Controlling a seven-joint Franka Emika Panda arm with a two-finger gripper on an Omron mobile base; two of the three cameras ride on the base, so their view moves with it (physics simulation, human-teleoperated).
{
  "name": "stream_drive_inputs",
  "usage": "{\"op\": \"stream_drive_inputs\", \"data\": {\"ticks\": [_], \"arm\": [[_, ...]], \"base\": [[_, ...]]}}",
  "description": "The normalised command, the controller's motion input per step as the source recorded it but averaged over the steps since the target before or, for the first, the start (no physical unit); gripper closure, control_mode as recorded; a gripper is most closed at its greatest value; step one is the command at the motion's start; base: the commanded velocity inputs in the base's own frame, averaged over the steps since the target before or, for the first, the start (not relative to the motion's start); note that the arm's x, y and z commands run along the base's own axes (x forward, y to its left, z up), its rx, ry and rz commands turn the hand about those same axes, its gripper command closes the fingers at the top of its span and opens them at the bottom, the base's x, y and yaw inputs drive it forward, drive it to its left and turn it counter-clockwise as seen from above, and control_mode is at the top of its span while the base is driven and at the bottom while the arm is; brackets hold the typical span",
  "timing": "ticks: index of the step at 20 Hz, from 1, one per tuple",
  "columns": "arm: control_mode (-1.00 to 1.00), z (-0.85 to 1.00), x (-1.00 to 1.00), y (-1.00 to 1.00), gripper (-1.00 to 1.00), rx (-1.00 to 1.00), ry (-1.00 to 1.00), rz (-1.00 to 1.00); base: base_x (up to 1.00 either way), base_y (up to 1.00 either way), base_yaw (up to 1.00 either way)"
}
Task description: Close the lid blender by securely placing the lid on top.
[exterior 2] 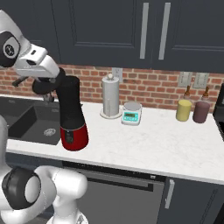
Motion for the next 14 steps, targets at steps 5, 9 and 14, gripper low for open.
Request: {"op": "stream_drive_inputs", "data": {"ticks": [5, 9, 14], "arm": [[-1.00, -0.02, 0.63, 0.00, 1.00, 0.00, 0.13, 0.00], [-1.00, -0.15, 0.64, 0.00, 1.00, 0.00, 0.10, 0.00], [-1.00, -0.24, 0.25, 0.00, 1.00, 0.03, -0.01, 0.04]], "base": [[0.00, 0.00, 0.00], [0.00, 0.00, 0.00], [0.00, 0.00, 0.00]]}}
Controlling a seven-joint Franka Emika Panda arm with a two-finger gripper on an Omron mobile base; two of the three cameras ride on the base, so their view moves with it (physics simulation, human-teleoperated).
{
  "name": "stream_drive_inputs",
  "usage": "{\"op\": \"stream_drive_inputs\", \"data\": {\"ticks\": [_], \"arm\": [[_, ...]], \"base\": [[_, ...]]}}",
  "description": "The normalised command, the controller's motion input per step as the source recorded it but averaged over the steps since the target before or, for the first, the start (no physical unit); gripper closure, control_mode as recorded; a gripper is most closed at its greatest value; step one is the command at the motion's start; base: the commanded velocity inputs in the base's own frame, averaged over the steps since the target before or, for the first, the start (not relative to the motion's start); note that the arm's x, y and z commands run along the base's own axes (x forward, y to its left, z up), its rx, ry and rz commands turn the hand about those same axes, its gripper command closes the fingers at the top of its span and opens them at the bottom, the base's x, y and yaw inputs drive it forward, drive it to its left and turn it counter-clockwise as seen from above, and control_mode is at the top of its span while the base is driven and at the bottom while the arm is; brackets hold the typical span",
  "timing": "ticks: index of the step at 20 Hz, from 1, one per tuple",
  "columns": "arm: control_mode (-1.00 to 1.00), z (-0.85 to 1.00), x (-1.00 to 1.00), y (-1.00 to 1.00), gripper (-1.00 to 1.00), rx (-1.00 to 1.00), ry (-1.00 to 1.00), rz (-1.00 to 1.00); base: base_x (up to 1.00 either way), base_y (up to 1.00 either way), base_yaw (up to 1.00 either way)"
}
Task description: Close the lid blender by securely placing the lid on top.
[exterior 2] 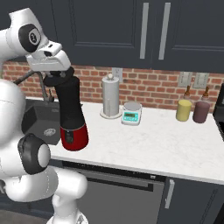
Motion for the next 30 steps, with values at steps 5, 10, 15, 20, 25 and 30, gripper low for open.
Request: {"op": "stream_drive_inputs", "data": {"ticks": [5, 10, 15, 20, 25, 30], "arm": [[-1.00, -0.05, 0.14, 0.00, 1.00, 0.08, -0.03, 0.06], [-1.00, 0.00, 0.27, 0.00, 1.00, 0.05, 0.00, 0.07], [-1.00, 0.00, 0.29, 0.00, 1.00, 0.02, 0.00, 0.07], [-1.00, -0.01, 0.21, 0.00, 1.00, 0.00, 0.00, 0.07], [-1.00, -0.09, 0.01, 0.00, 1.00, 0.00, 0.00, 0.09], [-1.00, -0.10, 0.00, 0.00, 1.00, 0.00, 0.00, 0.09]], "base": [[0.00, 0.00, 0.00], [0.00, 0.00, 0.00], [0.00, 0.00, 0.00], [0.00, 0.00, 0.00], [0.00, 0.00, 0.00], [0.00, 0.00, 0.00]]}}
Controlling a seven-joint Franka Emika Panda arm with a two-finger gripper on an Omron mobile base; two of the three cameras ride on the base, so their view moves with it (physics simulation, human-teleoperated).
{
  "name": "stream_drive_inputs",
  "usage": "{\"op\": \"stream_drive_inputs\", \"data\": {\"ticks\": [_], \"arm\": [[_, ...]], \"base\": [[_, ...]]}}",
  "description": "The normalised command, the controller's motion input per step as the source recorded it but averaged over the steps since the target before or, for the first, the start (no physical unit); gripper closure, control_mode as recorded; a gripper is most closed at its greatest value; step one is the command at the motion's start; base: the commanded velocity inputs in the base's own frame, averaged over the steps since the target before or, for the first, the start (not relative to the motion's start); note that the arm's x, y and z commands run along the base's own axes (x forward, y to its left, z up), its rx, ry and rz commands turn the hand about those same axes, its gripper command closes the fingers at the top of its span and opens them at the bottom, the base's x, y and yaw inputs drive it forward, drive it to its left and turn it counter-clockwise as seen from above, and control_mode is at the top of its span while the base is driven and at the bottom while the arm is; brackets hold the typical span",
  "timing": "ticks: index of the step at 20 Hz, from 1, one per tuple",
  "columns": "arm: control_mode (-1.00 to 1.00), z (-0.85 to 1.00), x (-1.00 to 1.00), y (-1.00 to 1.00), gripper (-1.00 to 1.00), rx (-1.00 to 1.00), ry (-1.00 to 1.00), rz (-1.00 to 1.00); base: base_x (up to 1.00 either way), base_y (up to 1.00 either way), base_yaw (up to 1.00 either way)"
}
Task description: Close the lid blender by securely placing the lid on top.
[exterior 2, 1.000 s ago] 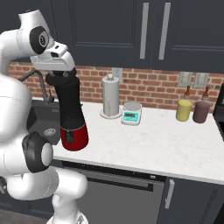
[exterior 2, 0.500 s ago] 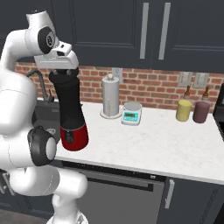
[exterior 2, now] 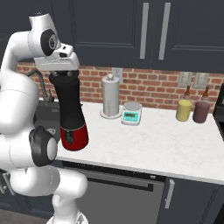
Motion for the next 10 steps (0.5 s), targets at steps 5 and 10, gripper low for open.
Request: {"op": "stream_drive_inputs", "data": {"ticks": [5, 10], "arm": [[-1.00, -0.11, 0.00, 0.00, 1.00, 0.00, 0.00, 0.08], [-1.00, -0.13, 0.00, 0.00, 1.00, 0.00, 0.00, 0.07]], "base": [[0.00, 0.00, 0.00], [0.00, 0.00, 0.00]]}}
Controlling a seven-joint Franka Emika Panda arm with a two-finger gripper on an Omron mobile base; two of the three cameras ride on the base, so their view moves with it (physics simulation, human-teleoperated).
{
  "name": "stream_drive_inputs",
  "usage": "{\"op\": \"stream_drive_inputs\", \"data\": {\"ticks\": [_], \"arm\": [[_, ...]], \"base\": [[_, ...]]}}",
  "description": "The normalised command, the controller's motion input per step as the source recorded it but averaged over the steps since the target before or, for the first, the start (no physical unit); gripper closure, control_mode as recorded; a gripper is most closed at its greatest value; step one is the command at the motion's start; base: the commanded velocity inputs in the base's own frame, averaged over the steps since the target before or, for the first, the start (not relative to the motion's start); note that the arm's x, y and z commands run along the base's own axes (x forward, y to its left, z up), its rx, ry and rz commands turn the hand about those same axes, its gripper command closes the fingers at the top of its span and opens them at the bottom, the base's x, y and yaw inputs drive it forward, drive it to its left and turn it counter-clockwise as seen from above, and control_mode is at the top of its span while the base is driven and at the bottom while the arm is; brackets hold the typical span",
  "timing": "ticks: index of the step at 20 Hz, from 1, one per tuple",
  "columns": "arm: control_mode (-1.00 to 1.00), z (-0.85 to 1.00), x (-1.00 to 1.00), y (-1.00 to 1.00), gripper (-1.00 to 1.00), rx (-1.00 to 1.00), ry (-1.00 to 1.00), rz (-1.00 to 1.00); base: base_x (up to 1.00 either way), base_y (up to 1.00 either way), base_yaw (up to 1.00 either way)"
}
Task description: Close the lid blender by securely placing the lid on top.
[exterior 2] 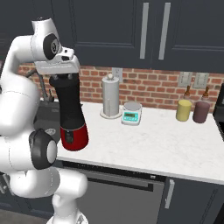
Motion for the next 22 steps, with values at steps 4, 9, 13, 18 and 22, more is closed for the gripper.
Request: {"op": "stream_drive_inputs", "data": {"ticks": [4, 9, 13, 18, 22], "arm": [[-1.00, -0.16, 0.06, 0.00, 1.00, 0.00, 0.00, 0.06], [-1.00, -0.03, 0.25, 0.00, 1.00, 0.00, 0.00, 0.04], [-1.00, 0.00, 0.32, 0.00, 1.00, 0.00, -0.01, 0.04], [-1.00, -0.03, 0.18, 0.00, 1.00, 0.00, -0.01, 0.05], [-1.00, -0.26, 0.00, 0.00, 1.00, 0.00, -0.01, 0.08]], "base": [[0.00, 0.00, 0.00], [0.00, 0.00, 0.00], [0.00, 0.00, 0.00], [0.00, 0.00, 0.00], [0.00, 0.00, 0.00]]}}
